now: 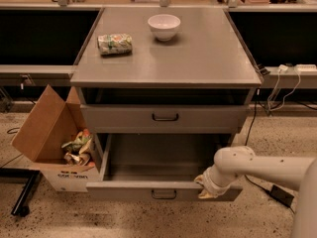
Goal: Open middle drawer
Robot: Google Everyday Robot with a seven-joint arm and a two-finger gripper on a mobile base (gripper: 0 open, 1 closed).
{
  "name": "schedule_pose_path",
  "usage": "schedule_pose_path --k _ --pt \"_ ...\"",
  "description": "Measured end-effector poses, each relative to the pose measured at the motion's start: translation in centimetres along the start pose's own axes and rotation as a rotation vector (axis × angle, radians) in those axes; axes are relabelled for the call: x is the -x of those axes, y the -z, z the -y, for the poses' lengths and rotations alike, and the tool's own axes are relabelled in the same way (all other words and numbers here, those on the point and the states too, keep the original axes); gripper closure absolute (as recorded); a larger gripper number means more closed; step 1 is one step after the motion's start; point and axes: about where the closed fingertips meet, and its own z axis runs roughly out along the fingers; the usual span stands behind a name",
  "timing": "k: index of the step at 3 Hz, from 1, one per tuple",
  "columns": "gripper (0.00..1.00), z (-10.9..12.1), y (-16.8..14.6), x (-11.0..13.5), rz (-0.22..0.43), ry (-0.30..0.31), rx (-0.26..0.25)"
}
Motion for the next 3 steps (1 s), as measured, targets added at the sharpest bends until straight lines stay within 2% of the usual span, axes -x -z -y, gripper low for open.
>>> schedule_pose_path --k 1,2,3 --pt "1.00 -0.8 -0.1 0.2 0.009 0.000 -0.001" --pt "1.00 -2.0 -0.3 1.2 0.047 0.008 -0.020" --pt "1.00 -2.0 -0.3 1.2 0.047 0.008 -0.020"
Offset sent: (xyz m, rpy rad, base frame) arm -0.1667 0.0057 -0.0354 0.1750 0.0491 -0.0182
